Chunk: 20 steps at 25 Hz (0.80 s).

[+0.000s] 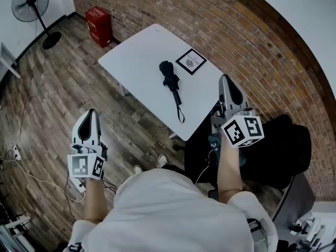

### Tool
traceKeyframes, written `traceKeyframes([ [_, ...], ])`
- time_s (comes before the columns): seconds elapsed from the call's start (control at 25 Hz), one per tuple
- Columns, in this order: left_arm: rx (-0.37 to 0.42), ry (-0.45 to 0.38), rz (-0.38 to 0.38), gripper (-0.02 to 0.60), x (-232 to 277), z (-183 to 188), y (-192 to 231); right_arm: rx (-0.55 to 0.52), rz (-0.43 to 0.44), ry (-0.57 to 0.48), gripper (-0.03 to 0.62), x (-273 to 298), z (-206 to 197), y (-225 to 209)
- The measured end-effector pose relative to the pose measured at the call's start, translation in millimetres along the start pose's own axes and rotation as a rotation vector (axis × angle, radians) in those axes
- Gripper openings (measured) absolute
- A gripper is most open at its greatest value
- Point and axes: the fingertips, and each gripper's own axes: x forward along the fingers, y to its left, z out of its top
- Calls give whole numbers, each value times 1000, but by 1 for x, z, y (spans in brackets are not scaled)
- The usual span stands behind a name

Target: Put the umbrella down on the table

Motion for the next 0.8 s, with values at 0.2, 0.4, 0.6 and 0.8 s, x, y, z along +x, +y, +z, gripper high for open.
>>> traceKeyframes([
  [0.2, 45, -13, 36, 23, 4, 11, 5, -107, -32, -64, 20, -14, 29, -21],
  [0.4, 91, -9, 122, 23, -7, 16, 26, -157, -92, -34, 20, -41, 13, -37],
  [0.6, 98, -67, 154, 23, -24, 28, 26, -51, -174, -12, 20, -76, -10, -55],
  [0.8, 100, -66, 138, 23, -23, 29, 20, -80, -160, -33, 20, -71, -4, -50],
])
